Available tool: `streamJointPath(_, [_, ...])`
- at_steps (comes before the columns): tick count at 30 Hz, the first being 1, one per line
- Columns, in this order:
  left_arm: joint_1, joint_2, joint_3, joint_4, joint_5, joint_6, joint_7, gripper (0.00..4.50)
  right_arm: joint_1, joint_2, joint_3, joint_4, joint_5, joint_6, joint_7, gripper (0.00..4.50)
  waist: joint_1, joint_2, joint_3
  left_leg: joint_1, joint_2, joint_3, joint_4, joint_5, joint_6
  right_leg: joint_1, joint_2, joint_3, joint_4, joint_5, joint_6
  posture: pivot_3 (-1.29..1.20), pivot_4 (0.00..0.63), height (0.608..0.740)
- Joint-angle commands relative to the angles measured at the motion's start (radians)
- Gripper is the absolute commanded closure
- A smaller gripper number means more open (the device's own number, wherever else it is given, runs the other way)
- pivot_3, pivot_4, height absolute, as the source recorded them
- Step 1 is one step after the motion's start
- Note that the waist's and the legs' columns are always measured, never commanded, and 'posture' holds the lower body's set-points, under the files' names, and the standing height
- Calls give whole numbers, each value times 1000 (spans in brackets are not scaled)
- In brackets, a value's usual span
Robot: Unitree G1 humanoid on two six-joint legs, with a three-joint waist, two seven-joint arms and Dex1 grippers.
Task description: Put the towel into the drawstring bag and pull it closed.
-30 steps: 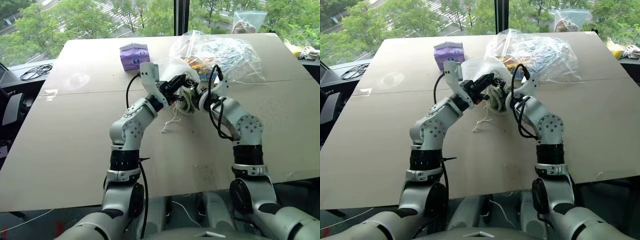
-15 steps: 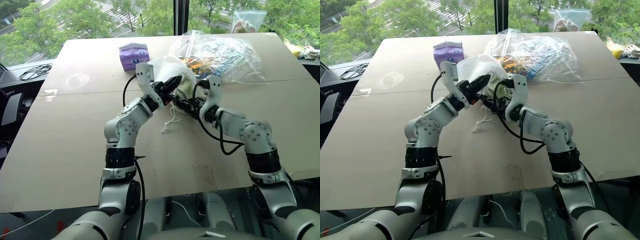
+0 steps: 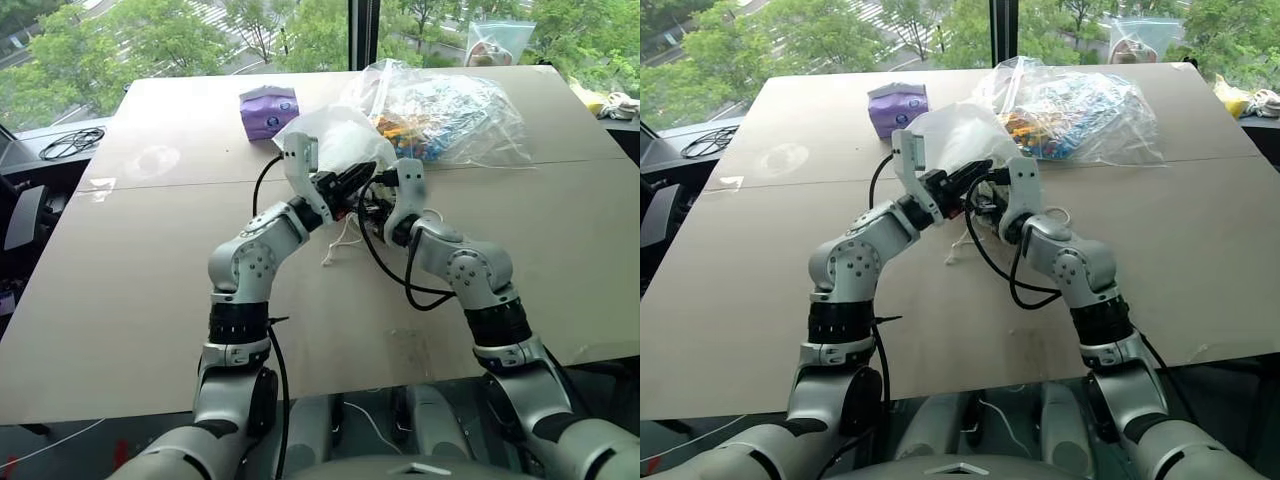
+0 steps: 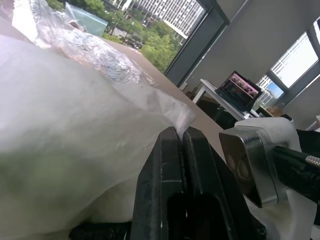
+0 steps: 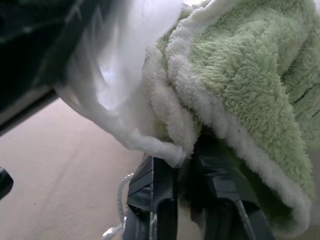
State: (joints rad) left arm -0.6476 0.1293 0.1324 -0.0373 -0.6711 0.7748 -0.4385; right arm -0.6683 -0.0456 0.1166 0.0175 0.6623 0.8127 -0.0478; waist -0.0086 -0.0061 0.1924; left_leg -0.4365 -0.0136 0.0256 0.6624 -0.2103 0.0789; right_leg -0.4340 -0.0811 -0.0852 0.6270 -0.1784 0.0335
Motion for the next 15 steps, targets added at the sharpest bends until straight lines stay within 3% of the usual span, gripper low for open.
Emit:
streamJointPath(1, [10, 13, -29, -78, -26, 9, -34, 4500, -42, 56, -78, -23, 22, -48, 32, 4459, 0, 0, 0, 0, 0, 0, 0, 0, 0, 0, 0, 0, 0, 0, 0, 0, 150, 740])
streamJointPath(7, [65, 20, -74, -137, -26, 31, -49, 4500, -124, 255, -368, 54, 219, -139, -110, 4459, 3, 0, 0, 1, 0, 0, -1, 0, 0, 0, 0, 2, 0, 0, 0, 0, 150, 740])
streamJointPath(12, [55, 1, -75, -130, -17, 23, -26, 4500, -111, 271, -378, 96, 229, -164, -204, 4459, 0, 0, 0, 2, 0, 1, -3, 0, 0, 0, -1, 3, 0, 0, 0, 0, 150, 740])
streamJointPath(15, [31, -10, -49, -96, -10, 3, 1, 4500, -90, 263, -365, 69, 249, -164, -208, 3451, -2, 0, 0, 2, 0, 1, -4, 0, 0, 0, 0, 4, 0, 0, 0, 0, 150, 740])
